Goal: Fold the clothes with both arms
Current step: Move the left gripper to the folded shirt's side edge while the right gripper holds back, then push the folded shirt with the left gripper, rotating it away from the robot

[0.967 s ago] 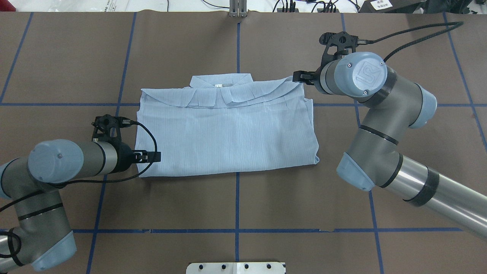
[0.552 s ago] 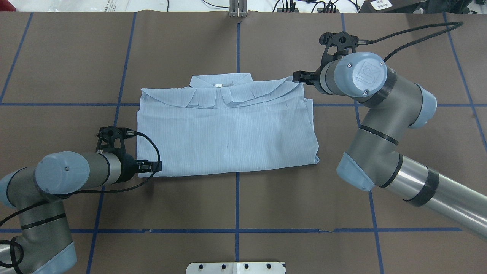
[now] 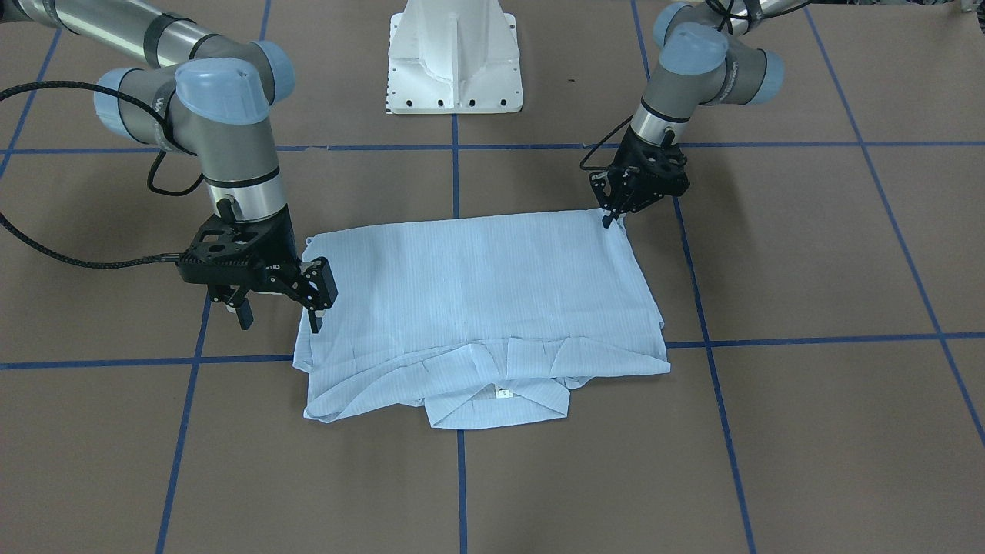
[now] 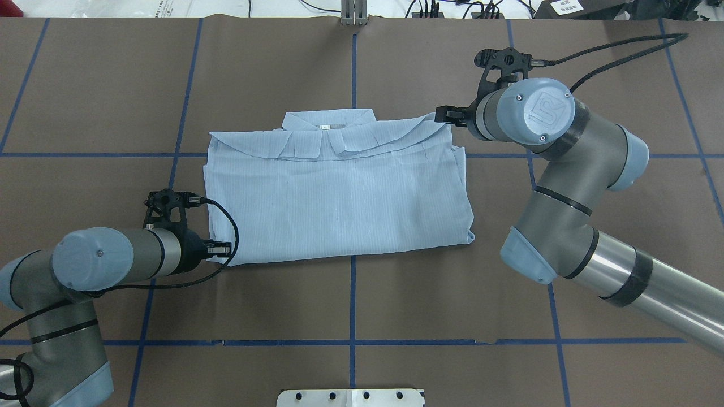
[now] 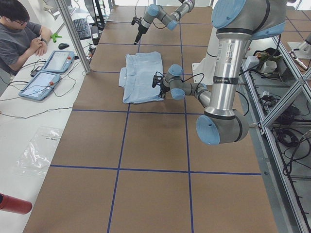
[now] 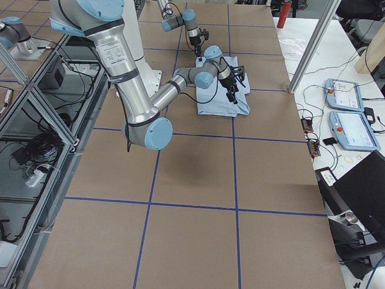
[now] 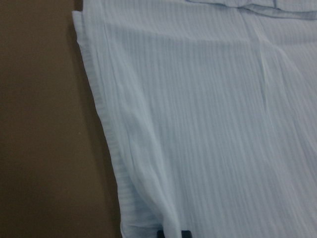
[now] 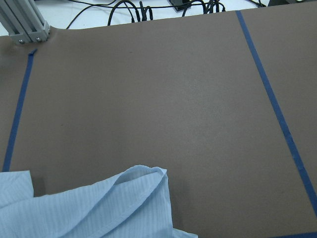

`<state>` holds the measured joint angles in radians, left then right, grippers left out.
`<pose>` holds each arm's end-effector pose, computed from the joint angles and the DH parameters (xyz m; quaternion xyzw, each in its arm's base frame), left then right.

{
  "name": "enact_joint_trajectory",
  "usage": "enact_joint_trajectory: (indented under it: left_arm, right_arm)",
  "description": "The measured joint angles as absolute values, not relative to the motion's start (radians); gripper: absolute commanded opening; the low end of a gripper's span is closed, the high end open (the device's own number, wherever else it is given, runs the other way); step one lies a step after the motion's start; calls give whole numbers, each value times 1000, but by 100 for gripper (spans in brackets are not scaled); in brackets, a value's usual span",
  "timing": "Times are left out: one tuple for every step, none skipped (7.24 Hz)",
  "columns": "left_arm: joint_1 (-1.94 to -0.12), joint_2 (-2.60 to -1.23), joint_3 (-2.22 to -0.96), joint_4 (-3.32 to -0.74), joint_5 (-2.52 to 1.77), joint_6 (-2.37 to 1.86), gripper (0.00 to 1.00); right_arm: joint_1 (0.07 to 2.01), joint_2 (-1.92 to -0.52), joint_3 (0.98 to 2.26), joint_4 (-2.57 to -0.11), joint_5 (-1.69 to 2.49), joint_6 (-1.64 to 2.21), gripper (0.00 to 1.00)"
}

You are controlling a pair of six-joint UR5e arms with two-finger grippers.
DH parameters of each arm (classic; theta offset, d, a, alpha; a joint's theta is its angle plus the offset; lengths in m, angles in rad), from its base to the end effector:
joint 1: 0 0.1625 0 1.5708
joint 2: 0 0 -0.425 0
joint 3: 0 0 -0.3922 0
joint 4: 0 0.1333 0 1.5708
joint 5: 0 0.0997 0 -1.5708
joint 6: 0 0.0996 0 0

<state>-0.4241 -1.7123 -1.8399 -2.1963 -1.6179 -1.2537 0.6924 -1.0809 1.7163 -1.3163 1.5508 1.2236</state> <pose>0.4538 -0.3460 0.3916 0.1602 0.4689 -0.0348 0.8679 -0.4184 -0.5228 0.2900 0.2216 -0.3691 0.1593 0.8884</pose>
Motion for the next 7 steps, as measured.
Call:
enact_joint_trajectory:
  left_arm:
    - [-430,-1695,-1851,-2195,-1621,-1239,0]
    - [-454,-1678,-1857,-2193,-1622,-1198,0]
    - [-505,-1670,-1850,-2187,-1623,-1123,0]
    - [-578,-1673,-1824,-2181,-1623,-1034,0]
    - [-664,-1706,-1765,-2175,-1623,-946,0]
    - [-744,-1787,-1663,-2172,-1623,-877,0]
    - [-809,-1908,-1507,-2175,-1622,-837,0]
  right_arm:
    - [691,-1081,1717,-1316,1551,1224,100]
    - [689,-1081,1718,-1315,1551,1224,100]
    - [686,-1081,1718,-1314,1551,1226,100]
    - [683,-1081,1718,-1313,1551,1228,100]
    - [679,-1081,1719,-1312,1551,1231,100]
    - [673,-1078,1719,-1311,1551,1235,100]
    - [661,-1072,1722,-1312,1549,1243,100]
